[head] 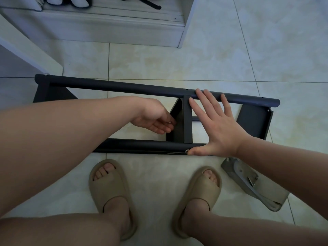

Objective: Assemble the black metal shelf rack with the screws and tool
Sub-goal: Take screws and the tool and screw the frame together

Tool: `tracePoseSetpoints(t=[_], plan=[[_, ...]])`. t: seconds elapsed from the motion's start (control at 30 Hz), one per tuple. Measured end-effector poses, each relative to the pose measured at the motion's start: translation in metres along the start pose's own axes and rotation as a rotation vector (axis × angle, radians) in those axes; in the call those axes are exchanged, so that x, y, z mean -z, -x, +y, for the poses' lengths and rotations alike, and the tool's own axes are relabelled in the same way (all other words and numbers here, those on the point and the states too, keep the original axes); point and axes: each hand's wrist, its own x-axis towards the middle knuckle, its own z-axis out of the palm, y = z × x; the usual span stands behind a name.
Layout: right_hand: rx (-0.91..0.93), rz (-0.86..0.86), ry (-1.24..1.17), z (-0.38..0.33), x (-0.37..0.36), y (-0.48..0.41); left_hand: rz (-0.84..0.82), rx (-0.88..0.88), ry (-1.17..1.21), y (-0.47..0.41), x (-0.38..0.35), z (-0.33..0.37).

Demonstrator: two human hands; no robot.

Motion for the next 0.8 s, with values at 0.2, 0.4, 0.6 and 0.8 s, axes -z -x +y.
tracePoseSetpoints(t=[0.2, 0.4, 0.6, 0.8], plan=[[-0.002, -0.009, 0.007, 0.0, -0.001, 0.0, -0.057, -0.027, -0.055, -0.007, 0.004, -0.002], [-0.009, -0.024, 0.018, 0.0, 0.001, -0.001, -0.091, -0.018, -0.165, -0.012, -0.001, -0.001], [-0.014, -0.022, 0.029, 0.001, 0.001, -0.002, -0.168, -0.011, -0.177, -0.02, -0.017, -0.004], [-0.009, -0.01, 0.029, 0.0, 0.0, -0.003, -0.304, 0.038, -0.079, -0.017, -0.027, -0.007]])
